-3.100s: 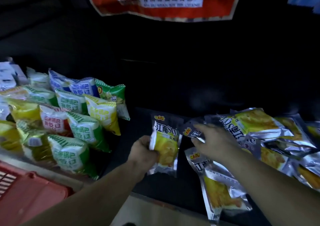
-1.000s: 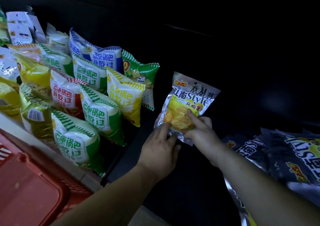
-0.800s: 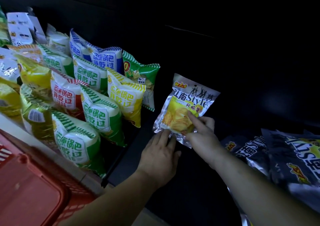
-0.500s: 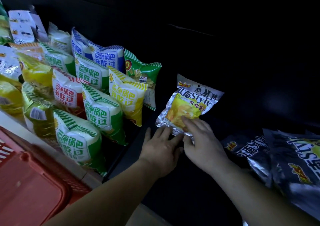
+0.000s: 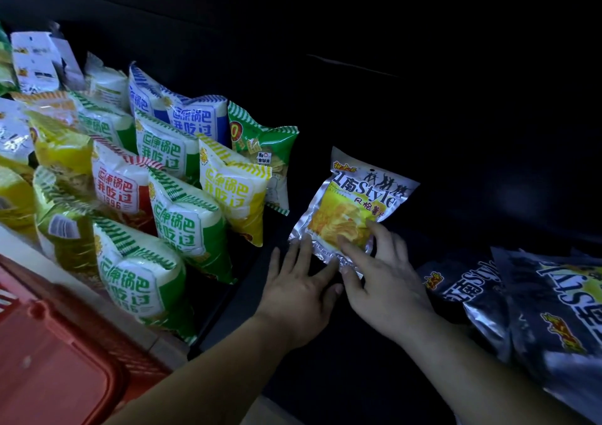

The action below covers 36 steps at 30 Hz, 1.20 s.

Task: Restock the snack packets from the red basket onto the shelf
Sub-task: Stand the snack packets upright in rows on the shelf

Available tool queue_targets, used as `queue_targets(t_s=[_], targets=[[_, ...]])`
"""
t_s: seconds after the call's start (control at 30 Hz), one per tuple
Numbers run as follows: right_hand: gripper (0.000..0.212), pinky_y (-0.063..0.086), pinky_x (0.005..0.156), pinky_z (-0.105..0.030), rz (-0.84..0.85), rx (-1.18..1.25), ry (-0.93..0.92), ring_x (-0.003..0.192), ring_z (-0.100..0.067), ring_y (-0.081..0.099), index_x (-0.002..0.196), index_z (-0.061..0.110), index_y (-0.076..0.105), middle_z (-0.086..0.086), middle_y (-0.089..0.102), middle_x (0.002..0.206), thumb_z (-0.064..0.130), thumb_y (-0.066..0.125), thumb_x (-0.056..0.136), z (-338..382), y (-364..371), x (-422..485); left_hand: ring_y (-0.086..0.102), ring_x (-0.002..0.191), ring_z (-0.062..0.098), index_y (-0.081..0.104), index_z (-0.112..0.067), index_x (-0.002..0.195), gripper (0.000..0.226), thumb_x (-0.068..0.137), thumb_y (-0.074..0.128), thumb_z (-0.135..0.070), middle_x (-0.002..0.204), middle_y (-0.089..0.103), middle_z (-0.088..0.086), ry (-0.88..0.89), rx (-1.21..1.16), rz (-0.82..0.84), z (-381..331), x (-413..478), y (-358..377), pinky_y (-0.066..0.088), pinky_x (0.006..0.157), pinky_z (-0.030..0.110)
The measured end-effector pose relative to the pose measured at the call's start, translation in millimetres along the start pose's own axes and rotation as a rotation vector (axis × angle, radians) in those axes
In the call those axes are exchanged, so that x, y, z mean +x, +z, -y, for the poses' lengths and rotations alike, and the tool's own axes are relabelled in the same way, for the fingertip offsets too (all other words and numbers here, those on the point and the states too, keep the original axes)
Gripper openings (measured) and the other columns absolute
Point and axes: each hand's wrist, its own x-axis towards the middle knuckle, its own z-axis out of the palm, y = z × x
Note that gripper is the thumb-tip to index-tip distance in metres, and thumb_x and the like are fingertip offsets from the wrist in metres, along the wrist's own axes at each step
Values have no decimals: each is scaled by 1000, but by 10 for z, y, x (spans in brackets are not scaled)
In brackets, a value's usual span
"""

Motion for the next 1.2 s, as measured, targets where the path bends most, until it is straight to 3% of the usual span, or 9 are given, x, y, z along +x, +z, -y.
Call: queue_targets(t_s=[0.07, 0.17, 0.27, 0.37, 0.5, 0.83, 0.97, 1.1, 1.2], targets=[[51, 48, 100, -39, -13, 52, 43, 147, -15, 16, 149, 53, 33, 15, -2, 161, 46, 47, 100, 2, -2, 46, 2, 158, 34, 25, -48, 157, 66, 94, 14, -66, 171, -3, 15, 1, -3, 14, 15, 10, -8, -2, 126, 54], [52, 41, 110, -35, 86, 249, 89, 152, -9, 16, 150, 57, 29, 30, -14, 161, 47, 46, 102, -22, -18, 112, -11, 158, 29, 9, -52, 158, 72, 88, 3, -69, 170, -17, 11, -6, 18, 109, 20, 95, -85, -5, 127, 49], [53, 37, 114, -38, 94, 283, 78, 153, -5, 11, 151, 56, 28, 30, -10, 163, 47, 46, 102, -39, -57, 141, 8, 157, 33, 30, -50, 154, 59, 97, 24, -65, 170, 9, 14, -30, -136, 67, 25, 201, -154, 12, 127, 50], [49, 48, 102, -41, -69, 165, 60, 148, -7, 26, 147, 51, 40, 22, 16, 163, 47, 49, 99, -61, -86, 126, 36, 146, 33, 51, -43, 145, 58, 94, 33, -64, 155, 46, 11, -80, -283, -94, 33, 190, -168, 30, 119, 49], [46, 53, 92, -40, -138, 156, 57, 132, -11, 46, 142, 44, 51, 21, 32, 153, 47, 54, 97, -102, -87, 109, 34, 146, 31, 46, -42, 150, 64, 93, 30, -68, 160, 39, 9, -95, -312, -98, 47, 75, -150, 31, 119, 46], [41, 52, 92, -36, -122, 127, 25, 123, -8, 52, 138, 32, 58, 20, 45, 138, 34, 56, 97, -76, -216, -33, 47, 132, 29, 56, -26, 144, 56, 97, 45, -55, 150, 49, 8, -96, -388, -213, -33, -93, -176, 44, 108, 42], [34, 54, 92, -35, -109, 186, -2, 110, -3, 59, 124, 31, 67, 22, 55, 121, 36, 58, 92, 21, -496, -276, 50, 131, 24, 52, -25, 146, 59, 96, 43, -55, 144, 53, 1, -120, -477, -163, -242, -207, -426, 46, 106, 38], [40, 54, 91, -34, -36, 106, 8, 105, -7, 60, 124, 31, 67, 18, 58, 114, 40, 54, 87, 23, -1030, -616, 53, 119, 1, 45, -29, 151, 53, 100, 57, -40, 143, 52, -6, -129, -628, -81, -640, -315, -846, 42, 96, 20], [43, 53, 90, -34, -42, 27, 118, 102, -12, 63, 127, 29, 66, 11, 61, 114, 38, 55, 86, -135, -1462, -925, 50, 135, 10, 38, -28, 156, 58, 102, 56, -40, 149, 51, -3, -139, -760, 81, -1013, -364, -1161, 37, 103, 18]])
